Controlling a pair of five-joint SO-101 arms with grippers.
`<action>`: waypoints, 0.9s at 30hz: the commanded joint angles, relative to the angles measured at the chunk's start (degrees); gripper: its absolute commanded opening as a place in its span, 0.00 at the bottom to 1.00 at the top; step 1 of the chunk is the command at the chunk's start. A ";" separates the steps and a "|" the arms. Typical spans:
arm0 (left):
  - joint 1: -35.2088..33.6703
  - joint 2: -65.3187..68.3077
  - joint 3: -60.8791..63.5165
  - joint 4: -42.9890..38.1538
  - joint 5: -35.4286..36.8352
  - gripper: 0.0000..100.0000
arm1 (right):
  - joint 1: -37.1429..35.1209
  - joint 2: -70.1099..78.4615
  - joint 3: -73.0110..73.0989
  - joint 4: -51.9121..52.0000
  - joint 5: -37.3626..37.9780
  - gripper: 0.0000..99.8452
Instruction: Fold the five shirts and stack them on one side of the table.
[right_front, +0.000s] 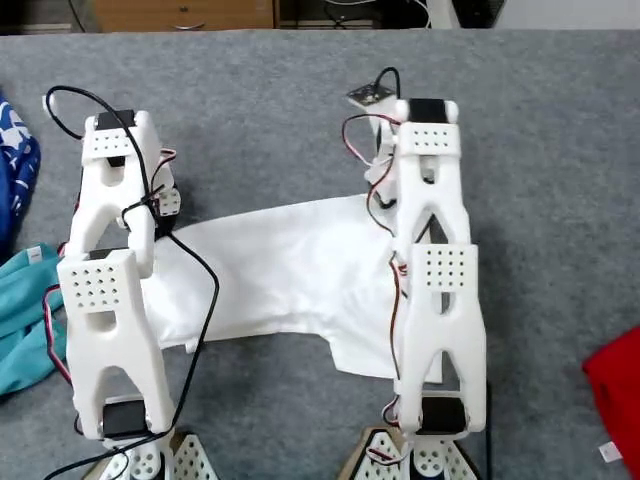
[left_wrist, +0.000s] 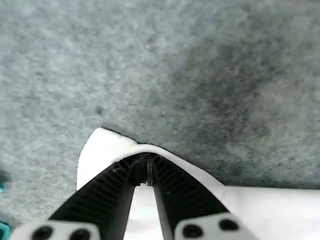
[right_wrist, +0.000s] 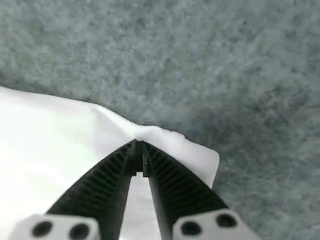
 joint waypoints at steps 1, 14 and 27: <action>-4.57 -0.31 -1.14 -0.26 -2.46 0.02 | 4.18 0.13 -1.98 0.79 -0.26 0.01; -11.87 -0.04 -13.54 0.09 -3.34 0.02 | 4.79 0.13 -2.07 0.53 -0.18 0.01; -11.16 0.22 -20.75 1.32 -2.20 0.02 | 4.88 -0.92 -3.30 1.05 -0.18 0.01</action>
